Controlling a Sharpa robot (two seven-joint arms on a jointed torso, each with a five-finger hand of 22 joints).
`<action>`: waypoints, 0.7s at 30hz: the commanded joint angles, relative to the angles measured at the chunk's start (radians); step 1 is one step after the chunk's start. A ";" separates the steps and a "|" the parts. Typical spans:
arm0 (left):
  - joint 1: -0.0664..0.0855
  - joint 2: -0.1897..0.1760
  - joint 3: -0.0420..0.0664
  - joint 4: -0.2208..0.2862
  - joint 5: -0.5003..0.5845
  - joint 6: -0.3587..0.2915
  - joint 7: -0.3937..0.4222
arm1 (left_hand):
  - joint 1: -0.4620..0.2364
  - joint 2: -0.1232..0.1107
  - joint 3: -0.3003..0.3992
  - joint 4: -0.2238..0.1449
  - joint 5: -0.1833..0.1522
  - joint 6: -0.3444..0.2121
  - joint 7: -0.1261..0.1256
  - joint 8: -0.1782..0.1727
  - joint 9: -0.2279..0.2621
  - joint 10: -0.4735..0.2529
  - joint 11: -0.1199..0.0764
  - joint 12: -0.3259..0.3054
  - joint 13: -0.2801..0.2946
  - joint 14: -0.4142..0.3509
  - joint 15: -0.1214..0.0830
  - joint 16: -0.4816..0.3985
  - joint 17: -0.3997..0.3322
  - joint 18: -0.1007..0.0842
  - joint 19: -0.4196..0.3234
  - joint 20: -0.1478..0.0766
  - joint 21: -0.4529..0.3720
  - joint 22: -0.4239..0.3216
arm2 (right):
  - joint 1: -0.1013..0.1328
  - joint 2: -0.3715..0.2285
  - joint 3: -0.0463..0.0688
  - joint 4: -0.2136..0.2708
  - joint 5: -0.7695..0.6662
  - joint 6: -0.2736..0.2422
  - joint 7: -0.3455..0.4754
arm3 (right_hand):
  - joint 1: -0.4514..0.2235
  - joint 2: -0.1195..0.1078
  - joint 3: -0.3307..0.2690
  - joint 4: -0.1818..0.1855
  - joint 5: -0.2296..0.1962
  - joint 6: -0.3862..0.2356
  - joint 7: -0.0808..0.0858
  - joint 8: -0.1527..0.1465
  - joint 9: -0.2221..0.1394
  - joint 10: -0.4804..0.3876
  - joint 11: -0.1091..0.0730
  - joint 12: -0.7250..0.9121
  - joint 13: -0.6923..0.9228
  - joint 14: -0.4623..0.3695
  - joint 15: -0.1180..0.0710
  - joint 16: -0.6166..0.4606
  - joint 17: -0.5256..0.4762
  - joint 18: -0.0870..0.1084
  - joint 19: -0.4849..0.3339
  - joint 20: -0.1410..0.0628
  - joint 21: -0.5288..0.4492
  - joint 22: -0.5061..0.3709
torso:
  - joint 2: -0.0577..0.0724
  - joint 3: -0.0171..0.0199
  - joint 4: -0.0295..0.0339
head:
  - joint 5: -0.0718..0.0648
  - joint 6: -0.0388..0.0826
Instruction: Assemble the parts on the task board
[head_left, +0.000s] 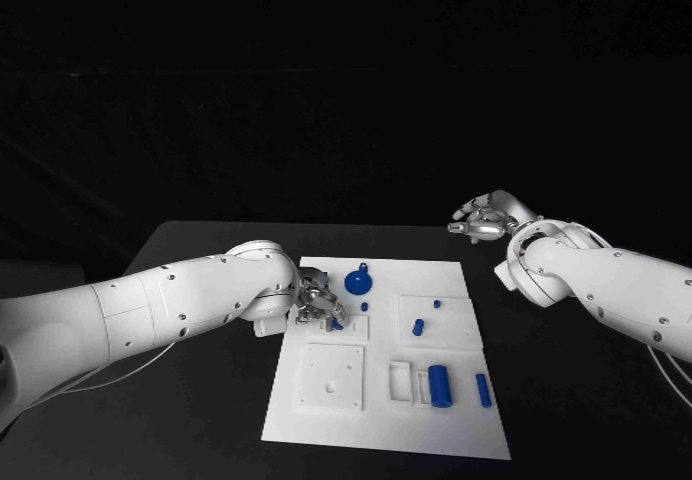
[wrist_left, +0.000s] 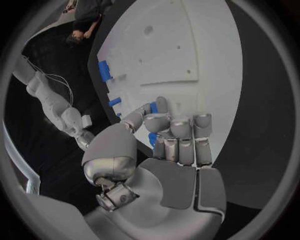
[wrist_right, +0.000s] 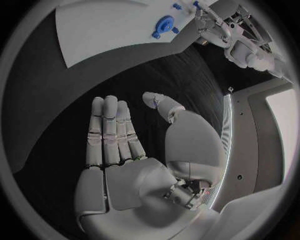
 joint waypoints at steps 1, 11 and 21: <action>0.001 0.003 0.001 0.004 -0.012 0.017 -0.003 | 0.050 0.039 0.038 -0.039 0.007 0.044 -0.037 -0.003 0.001 -0.065 -0.053 0.002 0.001 -0.004 -0.033 0.004 0.001 0.002 -0.005 -0.164 0.006 -0.001 | 0.000 0.000 0.000 0.001 -0.003 0.011 0.011 | -0.001 0.009 0.000 -0.007 0.004 0.000 0.009 0.001 0.000 -0.005 0.000 0.007 -0.002 -0.008 0.001 -0.006 -0.001 0.007 0.005 0.003 -0.006 0.023 | 0.000 0.0002 -0.0002 | 0.001 0.000; 0.001 0.008 0.000 0.007 -0.017 -0.003 -0.004 | 0.041 0.037 0.033 -0.032 -0.007 0.044 -0.036 -0.008 0.007 -0.065 -0.052 0.000 0.002 -0.004 -0.033 0.003 -0.001 0.002 -0.005 -0.164 0.008 -0.005 | 0.000 0.000 0.000 0.001 -0.002 0.012 0.011 | -0.001 0.009 0.000 -0.008 0.004 -0.001 0.009 0.001 0.000 -0.005 0.000 0.007 -0.003 -0.009 0.001 -0.006 -0.001 0.007 0.005 0.003 -0.006 0.023 | 0.000 0.0008 -0.0002 | 0.001 -0.002; 0.001 0.014 0.000 0.007 -0.032 -0.037 -0.002 | 0.030 0.028 0.027 -0.016 -0.029 0.047 -0.035 -0.019 0.013 -0.064 -0.050 -0.002 0.002 -0.004 -0.033 0.000 -0.004 0.003 -0.005 -0.165 0.010 -0.011 | 0.000 0.000 0.000 0.002 -0.002 0.014 0.012 | -0.001 0.009 0.000 -0.008 0.004 -0.001 0.009 0.001 0.000 -0.005 0.000 0.008 -0.003 -0.009 0.001 -0.006 -0.001 0.007 0.004 0.003 -0.006 0.023 | 0.000 0.0008 -0.0001 | 0.002 0.001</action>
